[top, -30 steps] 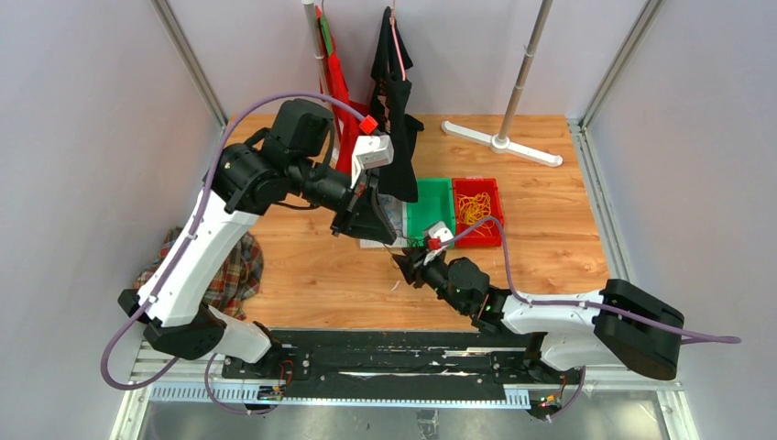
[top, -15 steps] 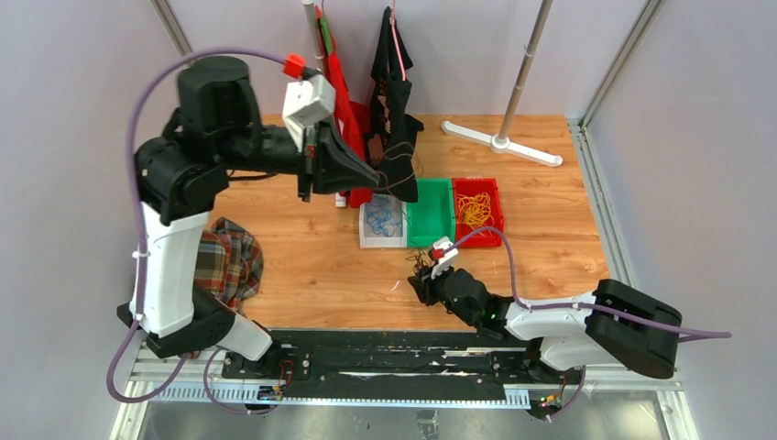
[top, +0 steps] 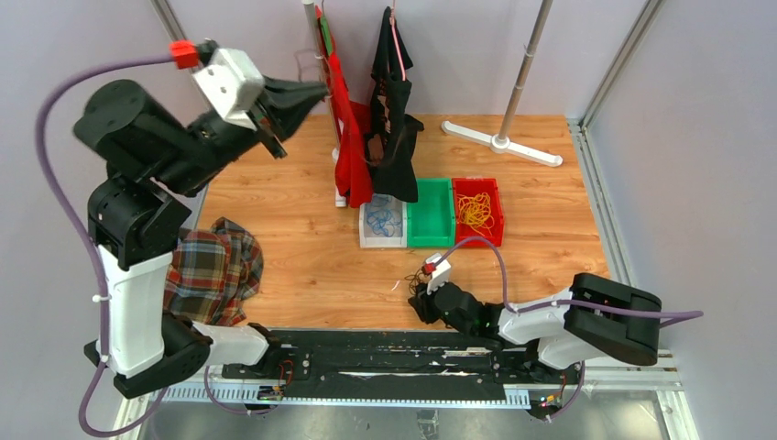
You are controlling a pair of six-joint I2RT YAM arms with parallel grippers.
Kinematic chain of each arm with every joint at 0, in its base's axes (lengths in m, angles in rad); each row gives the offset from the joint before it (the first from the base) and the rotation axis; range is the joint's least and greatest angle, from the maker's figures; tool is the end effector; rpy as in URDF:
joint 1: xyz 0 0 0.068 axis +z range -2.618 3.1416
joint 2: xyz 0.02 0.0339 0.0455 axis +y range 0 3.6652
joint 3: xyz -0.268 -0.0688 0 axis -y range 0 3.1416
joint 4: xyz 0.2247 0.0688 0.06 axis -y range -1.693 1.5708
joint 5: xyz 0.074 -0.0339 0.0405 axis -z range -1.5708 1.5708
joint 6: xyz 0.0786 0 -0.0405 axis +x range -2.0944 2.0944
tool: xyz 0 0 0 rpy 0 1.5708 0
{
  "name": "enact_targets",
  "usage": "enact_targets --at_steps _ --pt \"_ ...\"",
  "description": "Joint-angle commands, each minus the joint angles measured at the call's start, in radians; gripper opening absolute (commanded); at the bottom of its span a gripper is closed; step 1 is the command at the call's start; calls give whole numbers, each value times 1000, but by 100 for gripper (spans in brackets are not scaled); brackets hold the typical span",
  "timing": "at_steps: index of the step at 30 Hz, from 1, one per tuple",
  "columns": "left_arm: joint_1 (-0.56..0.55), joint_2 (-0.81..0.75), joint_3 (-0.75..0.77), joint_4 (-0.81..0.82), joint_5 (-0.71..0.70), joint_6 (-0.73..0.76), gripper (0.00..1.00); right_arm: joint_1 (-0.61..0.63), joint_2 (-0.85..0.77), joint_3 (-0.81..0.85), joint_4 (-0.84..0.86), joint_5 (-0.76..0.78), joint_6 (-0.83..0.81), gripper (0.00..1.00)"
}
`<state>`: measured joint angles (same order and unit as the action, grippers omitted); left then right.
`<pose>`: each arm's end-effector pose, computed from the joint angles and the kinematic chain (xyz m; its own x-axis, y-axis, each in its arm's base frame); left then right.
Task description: Untangle the cables
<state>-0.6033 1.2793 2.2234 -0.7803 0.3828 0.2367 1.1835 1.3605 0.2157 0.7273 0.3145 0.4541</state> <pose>0.1242 -0.1213 0.6113 0.3251 0.0402 -0.9448 0.7751 0.5610 0.2906 0.1160 0.2200 0.1355 -0.4770 -0.0650 -0.8765 -0.6281 0.7227 0.2883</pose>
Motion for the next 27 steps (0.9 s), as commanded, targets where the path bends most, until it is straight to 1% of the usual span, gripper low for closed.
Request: enact_targets --at_steps 1,3,5,7,9,12,14,18,20,22,24,25,27 --pt "8 -19 38 265 -244 24 0 44 35 -5 1 15 38 25" --pt "7 -33 19 295 -255 40 0 51 48 -3 8 15 41 25" --pt "7 -30 30 244 -212 48 0 53 50 3 20 9 36 29" --pt "8 -27 33 163 -146 41 0 53 26 34 -3 -9 16 39" --pt "7 -39 -7 101 -74 30 0 53 -34 98 -95 -34 -7 50" --pt "7 -71 -135 34 28 17 0 53 -116 212 -262 -73 -48 61" --pt "7 -92 -218 14 60 11 0 53 -166 269 -325 -102 -74 68" --pt "7 -113 -343 -19 97 7 0 48 -245 330 -399 -135 -92 69" --pt "7 -110 -391 -32 126 -1 0 43 -277 337 -425 -116 -89 69" --pt "7 -104 -438 -32 157 -18 0 38 -308 329 -445 -65 -90 68" --pt "7 -84 -470 -31 187 -32 0 30 -348 309 -473 27 -69 68" --pt "7 -70 -482 -32 197 -39 0 19 -370 293 -481 74 -55 68" --pt "5 -39 -502 -29 216 -44 0 -11 -416 259 -491 118 -27 66"
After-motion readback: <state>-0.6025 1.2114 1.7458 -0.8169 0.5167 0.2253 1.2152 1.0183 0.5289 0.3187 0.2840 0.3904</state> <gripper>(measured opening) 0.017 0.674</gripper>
